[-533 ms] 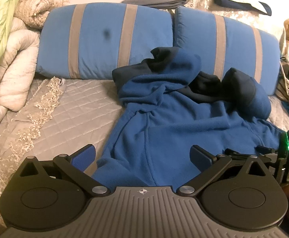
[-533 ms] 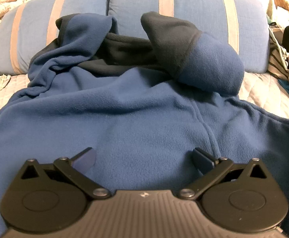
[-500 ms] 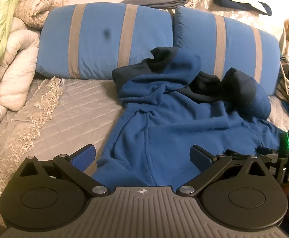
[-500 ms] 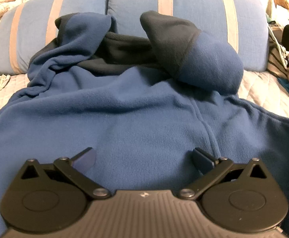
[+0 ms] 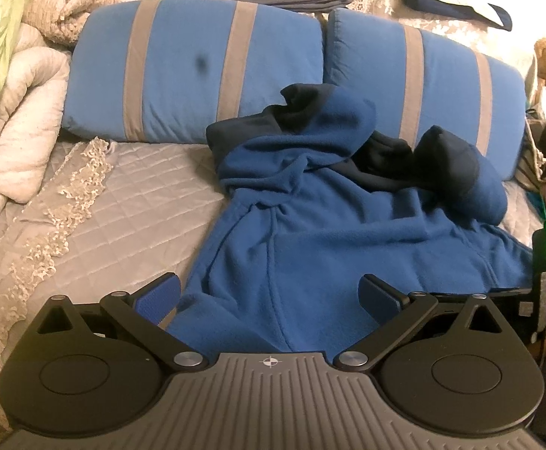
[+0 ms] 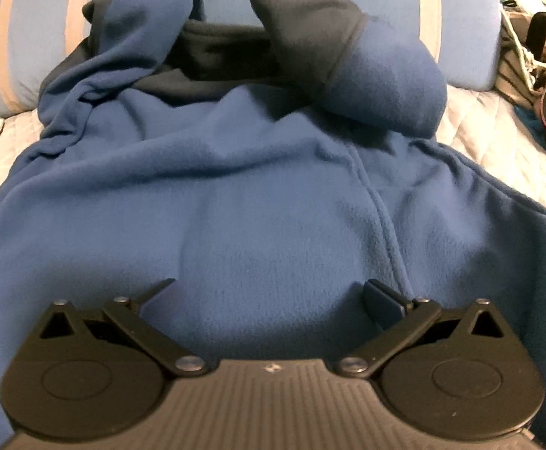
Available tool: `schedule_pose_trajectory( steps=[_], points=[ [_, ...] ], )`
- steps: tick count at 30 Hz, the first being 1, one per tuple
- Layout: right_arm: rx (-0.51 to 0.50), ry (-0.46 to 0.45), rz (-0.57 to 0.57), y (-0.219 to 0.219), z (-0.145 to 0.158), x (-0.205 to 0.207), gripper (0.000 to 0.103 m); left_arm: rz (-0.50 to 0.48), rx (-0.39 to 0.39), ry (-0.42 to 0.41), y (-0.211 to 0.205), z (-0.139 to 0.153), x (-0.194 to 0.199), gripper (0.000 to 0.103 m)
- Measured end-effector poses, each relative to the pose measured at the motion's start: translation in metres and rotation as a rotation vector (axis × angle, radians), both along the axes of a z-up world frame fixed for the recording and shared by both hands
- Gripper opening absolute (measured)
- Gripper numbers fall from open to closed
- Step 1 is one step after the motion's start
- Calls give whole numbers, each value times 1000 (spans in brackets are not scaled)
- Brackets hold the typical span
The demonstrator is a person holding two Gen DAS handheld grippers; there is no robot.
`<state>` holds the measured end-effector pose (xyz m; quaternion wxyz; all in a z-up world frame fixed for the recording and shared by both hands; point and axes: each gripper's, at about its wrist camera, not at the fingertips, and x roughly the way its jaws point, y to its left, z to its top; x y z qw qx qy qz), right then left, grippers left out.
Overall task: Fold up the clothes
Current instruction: 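Move both tools toward the hem of the blue fleece hoodie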
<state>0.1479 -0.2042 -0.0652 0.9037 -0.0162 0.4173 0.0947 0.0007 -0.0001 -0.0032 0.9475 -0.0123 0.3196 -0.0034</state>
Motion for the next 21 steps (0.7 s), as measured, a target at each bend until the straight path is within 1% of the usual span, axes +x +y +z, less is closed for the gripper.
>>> schedule_pose_trajectory(
  steps=[4,9,13,17,21],
  points=[
    [-2,60,40,0,10,2,102,-5,-2,2,1,0,0,103],
    [20,103,80,-6,23,-8,103,-1,20,3,-3,1,0,103],
    [22,106,112,-11,41,-25,103,-16,50,4,-8,2,-1,103],
    [53,66,187,-19,66,-47,103,-34,84,17,-10,4,-5,103],
    [77,-21,280,-31,101,-74,103,-48,110,44,-13,6,-11,103]
  ],
)
